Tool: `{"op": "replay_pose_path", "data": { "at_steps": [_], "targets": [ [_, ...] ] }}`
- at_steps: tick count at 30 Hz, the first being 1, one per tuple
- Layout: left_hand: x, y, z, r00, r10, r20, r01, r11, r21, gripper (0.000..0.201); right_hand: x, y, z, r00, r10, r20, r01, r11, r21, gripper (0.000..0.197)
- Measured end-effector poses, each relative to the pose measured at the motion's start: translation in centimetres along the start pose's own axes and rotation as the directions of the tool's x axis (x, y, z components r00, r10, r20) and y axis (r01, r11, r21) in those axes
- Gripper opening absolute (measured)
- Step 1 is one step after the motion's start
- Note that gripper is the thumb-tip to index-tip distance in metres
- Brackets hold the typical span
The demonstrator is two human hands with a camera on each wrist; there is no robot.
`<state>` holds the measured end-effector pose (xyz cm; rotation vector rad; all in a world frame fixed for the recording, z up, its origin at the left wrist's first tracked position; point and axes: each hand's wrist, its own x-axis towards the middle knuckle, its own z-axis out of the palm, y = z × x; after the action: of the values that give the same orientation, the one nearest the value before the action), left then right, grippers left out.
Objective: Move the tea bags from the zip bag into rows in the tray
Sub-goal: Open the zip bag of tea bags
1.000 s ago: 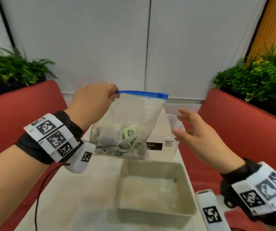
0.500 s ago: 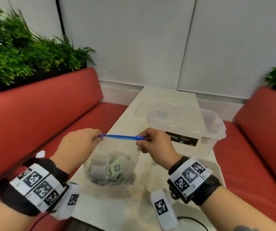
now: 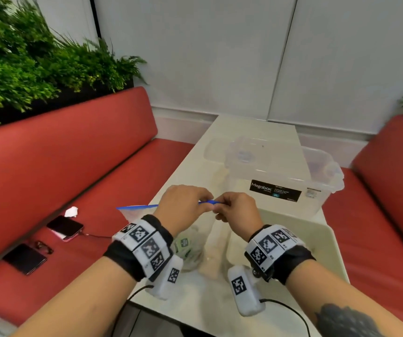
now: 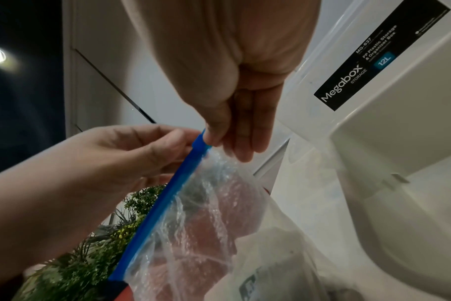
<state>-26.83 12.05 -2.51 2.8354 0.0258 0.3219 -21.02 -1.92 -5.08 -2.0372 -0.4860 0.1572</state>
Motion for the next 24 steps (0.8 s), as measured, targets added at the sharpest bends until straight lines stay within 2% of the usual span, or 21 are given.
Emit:
{"op": "replay_pose_path", "data": {
  "at_steps": [3,5,7,9,13,20,24],
  "targets": [
    [1.0,0.8,0.4,1.0,-0.011,0.007,0.01,0.996,0.088,0.026,-0.1,0.5,0.0,0.999,-0.031,-0.032,0.03,0.999,-0.038,0.027],
    [1.4,1.0,0.6,0.999,0.028,0.037,-0.035,0.976,0.216,0.027,-0.3,0.9,0.0,0.998,-0.044,-0.05,0.041,0.997,-0.062,0.023],
    [1.4,0.9,0.6,0.996,0.058,0.07,-0.078,0.937,0.339,0.028,-0.4,1.3,-0.1,0.996,-0.032,-0.077,0.029,0.999,-0.038,0.017],
    [1.3,-0.2,0.2,0.996,0.043,0.077,-0.071,0.913,0.402,0.027,-0.4,1.9,-0.4,0.994,0.002,-0.105,0.0,1.0,0.016,0.018],
    [-0.1,-3.9,-1.4,0.999,-0.036,0.036,0.019,0.917,0.398,0.023,0.0,2.9,-1.7,0.99,0.046,-0.13,-0.039,0.998,0.054,0.03],
    [-2.8,-8.4,-3.1,0.983,-0.18,-0.036,0.18,0.9,0.398,0.016,0.4,3.4,-2.7,0.991,0.05,-0.122,-0.043,0.997,0.066,0.028],
    [-3.1,-8.1,-2.8,0.969,-0.242,0.049,0.204,0.898,0.391,0.011,0.6,3.6,-2.8,0.994,0.045,-0.103,-0.041,0.998,0.048,0.027]
  ]
}}
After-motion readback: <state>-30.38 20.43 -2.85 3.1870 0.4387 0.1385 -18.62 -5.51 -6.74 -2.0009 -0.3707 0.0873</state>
